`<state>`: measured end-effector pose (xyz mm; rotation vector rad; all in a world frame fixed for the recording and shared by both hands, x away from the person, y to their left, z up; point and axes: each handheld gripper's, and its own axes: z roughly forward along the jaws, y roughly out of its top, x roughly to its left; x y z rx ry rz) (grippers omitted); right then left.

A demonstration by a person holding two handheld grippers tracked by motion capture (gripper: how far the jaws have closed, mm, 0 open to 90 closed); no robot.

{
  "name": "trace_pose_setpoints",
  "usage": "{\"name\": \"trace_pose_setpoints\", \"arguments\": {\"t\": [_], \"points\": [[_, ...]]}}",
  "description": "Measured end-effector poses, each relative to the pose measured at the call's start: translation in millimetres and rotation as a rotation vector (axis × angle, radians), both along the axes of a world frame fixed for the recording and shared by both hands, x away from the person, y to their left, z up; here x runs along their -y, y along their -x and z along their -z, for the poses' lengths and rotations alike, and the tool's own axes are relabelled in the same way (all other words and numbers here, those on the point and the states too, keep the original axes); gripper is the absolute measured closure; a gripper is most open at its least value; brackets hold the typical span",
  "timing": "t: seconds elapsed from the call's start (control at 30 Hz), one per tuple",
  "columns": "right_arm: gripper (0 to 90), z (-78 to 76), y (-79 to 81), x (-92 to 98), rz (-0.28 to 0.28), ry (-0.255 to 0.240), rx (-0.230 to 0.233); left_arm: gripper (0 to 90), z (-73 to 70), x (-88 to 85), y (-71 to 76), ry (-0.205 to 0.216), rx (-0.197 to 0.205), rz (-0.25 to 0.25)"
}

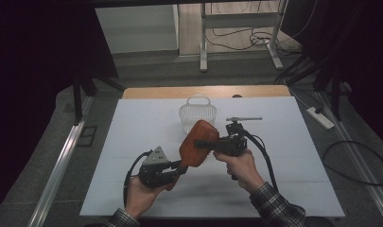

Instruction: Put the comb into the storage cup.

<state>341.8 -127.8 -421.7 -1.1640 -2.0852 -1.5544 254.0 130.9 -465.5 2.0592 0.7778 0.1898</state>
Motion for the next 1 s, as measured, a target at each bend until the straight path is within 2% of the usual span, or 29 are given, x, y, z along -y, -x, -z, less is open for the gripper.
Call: {"name": "trace_pose_setpoints", "arguments": {"t": [0.2, 0.4, 0.5, 0.53, 0.63, 0.73, 1.0], "points": [[51.6, -0.1, 1.2, -0.3, 0.001, -0.003, -0.024, 71.3, 2.2, 0.3, -2.6, 0.005, -0.018, 0.011], [52.3, -1.0, 3.8, -2.3, 0.012, -0.002, -0.016, 70.0, 4.5, -2.0, -4.8, 0.023, -0.034, 0.017], [52.6, -1.1, 4.4, -3.3, 0.012, 0.006, -0.012, 65.6, 5.8, -2.8, -6.0, 0.026, -0.043, 0.003], [52.8, -1.4, 4.5, -3.6, 0.015, 0.013, -0.013, 61.0, 5.9, -3.2, -6.0, 0.028, -0.043, -0.002], [52.9, -1.9, 4.5, -3.6, 0.018, 0.019, -0.002, 54.7, 5.9, -4.7, -6.4, 0.017, -0.043, -0.009], [52.9, -3.4, 4.1, -2.8, 0.025, 0.039, 0.019, 49.6, 6.5, -8.1, -7.3, 0.012, -0.047, -0.025], [52.8, -5.3, 0.7, 0.1, 0.046, 0.034, 0.029, 37.7, 7.1, -11.6, -7.0, 0.024, -0.044, -0.046]]}}
